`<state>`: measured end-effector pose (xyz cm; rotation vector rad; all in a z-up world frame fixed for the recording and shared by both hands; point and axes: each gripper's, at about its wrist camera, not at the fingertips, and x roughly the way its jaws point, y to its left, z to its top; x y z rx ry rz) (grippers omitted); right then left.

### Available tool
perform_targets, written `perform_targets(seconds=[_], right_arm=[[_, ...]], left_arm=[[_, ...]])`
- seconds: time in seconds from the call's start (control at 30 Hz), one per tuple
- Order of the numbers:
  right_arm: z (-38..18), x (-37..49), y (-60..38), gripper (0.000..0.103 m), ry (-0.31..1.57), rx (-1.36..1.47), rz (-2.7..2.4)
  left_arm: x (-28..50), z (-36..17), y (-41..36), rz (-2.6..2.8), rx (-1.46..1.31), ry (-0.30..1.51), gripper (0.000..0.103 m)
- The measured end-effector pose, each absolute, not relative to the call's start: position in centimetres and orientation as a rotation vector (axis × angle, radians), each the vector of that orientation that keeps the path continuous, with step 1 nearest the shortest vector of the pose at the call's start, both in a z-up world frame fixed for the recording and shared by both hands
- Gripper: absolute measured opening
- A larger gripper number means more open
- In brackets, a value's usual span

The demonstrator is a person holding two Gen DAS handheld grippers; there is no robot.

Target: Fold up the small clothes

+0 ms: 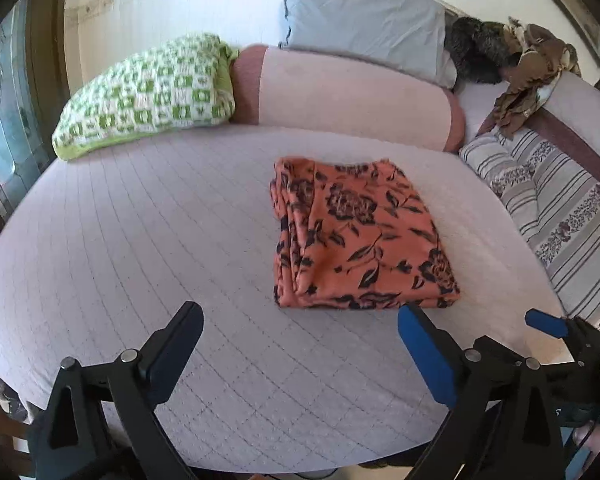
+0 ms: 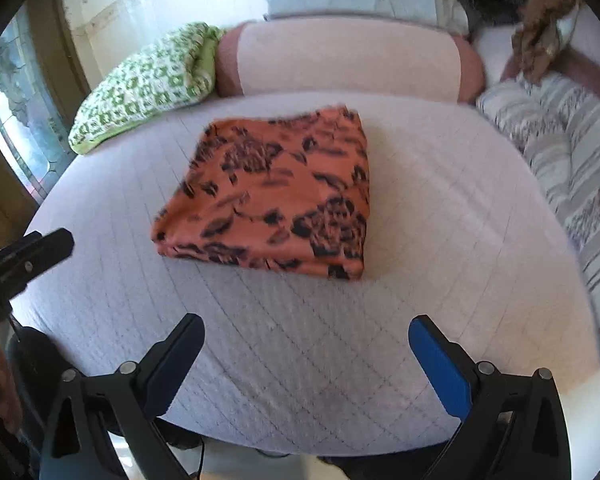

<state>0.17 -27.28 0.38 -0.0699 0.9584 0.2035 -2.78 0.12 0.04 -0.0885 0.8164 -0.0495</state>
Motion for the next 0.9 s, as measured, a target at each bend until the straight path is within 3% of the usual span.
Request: perform_targets(seconds=[0.4, 0.9], right_arm=[[4.2, 1.4, -28.0, 0.103, 0.867, -0.100, 0.069], [4.7, 1.8, -27.9, 0.103, 0.847, -0.129, 0.070]], left_arm=[[-3.7, 2.8, -1.4, 0.014, -0.029, 0.742, 0.099], [-2.3, 2.7, -1.9, 0.019, -0.035, 0.774, 0.099]])
